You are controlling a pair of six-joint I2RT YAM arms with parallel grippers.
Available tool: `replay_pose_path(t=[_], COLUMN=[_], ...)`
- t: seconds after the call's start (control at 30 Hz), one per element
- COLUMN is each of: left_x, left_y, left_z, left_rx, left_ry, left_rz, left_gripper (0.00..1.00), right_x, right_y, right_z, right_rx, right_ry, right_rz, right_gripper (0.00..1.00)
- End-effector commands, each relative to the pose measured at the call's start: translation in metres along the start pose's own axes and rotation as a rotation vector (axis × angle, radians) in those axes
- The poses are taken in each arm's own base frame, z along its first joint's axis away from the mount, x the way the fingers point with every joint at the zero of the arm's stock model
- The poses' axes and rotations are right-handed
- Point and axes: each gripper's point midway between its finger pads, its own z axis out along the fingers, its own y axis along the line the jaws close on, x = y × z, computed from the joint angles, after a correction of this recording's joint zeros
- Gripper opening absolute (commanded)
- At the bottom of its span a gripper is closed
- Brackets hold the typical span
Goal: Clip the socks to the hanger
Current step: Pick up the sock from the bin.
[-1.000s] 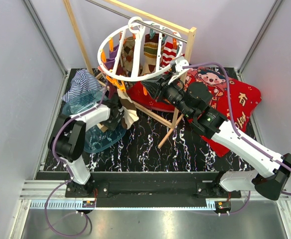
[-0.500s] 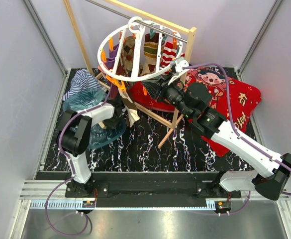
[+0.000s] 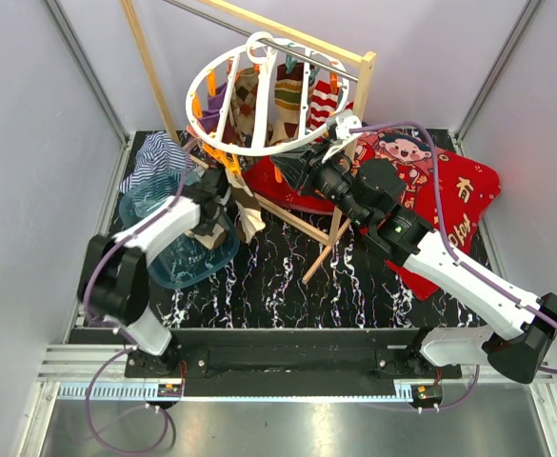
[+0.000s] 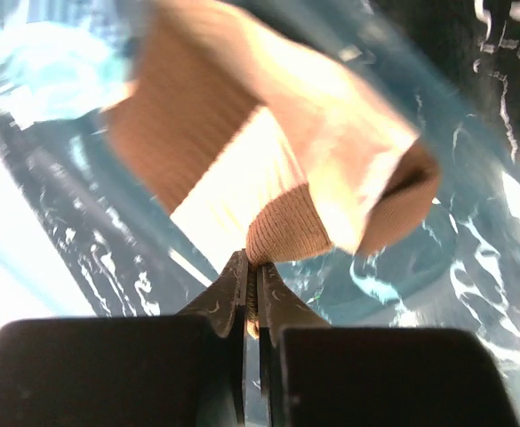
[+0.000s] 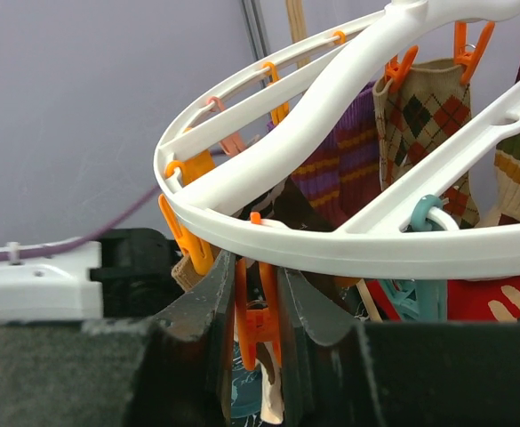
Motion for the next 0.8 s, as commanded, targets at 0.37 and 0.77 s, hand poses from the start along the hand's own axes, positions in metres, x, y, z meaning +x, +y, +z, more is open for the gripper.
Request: replay_pose_path(t=[0.37, 0.77], left_x=[-0.019, -0.043], left_y=[0.07, 0.068], left_z=[-0.133, -0.291], left_rx=[0.02, 0.287], left_ry=[-0.346, -0.845], left_rz=[-0.343, -0.244], left_gripper=[0.0, 0.0], right_x=[-0.016, -0.017], right_y=[-0.007, -0.008], right_z=[-0.003, -0.005], right_rx=[0.029, 0.028], right_ry=[-0.048, -0.053], right_rz=[-0.005, -0.016], right_gripper=[0.0, 0.0])
